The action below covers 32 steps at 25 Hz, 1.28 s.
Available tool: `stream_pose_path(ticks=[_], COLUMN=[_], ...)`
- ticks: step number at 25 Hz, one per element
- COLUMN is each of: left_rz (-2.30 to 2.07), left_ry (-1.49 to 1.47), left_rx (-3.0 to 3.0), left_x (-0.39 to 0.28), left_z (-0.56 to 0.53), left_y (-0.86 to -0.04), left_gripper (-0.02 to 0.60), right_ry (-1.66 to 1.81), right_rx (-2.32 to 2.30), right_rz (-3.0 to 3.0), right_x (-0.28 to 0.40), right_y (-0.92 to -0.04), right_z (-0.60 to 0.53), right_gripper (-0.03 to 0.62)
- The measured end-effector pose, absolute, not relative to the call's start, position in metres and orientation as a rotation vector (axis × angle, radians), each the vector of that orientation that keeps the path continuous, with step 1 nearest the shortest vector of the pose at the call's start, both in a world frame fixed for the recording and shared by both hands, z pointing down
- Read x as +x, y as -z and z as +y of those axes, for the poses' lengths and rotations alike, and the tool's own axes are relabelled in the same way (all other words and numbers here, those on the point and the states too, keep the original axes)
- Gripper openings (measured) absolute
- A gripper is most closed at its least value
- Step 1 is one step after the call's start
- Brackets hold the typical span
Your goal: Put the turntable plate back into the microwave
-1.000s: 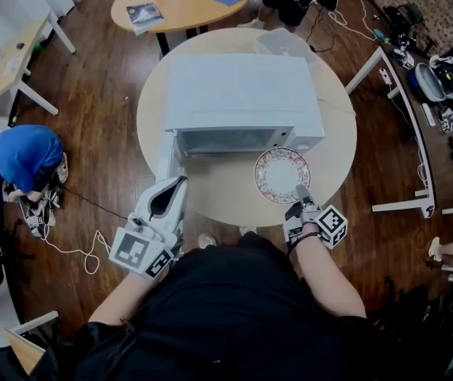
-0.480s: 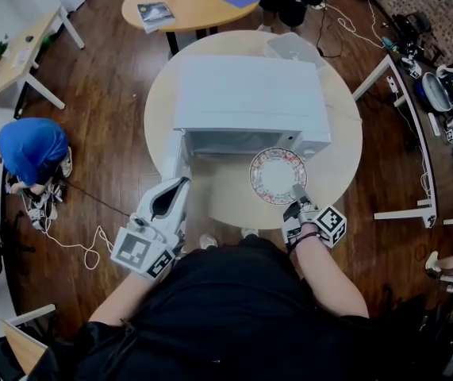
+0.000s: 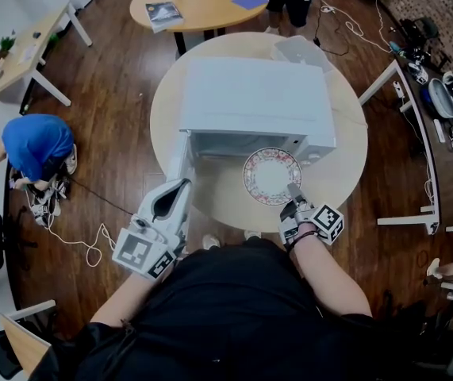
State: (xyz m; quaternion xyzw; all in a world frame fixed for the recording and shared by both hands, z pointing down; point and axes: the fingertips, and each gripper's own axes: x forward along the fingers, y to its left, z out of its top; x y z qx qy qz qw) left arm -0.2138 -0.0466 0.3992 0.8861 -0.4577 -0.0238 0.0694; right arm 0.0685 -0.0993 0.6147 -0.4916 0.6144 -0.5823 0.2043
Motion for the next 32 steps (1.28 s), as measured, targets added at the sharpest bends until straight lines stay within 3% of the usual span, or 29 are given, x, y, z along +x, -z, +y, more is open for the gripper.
stream_pose_path(ticks=[32], left_rz=[-1.473], left_ry=[0.036], left_rx=[2.612], left_x=[-0.24], left_z=[-0.048], left_y=[-0.403], left_gripper=[0.005], right_ry=[1.7], right_rx=[-1.196], right_rz=[1.901], right_x=[-0.017], right_y=[-0.617], right_z=[-0.137], right_gripper=[0.023])
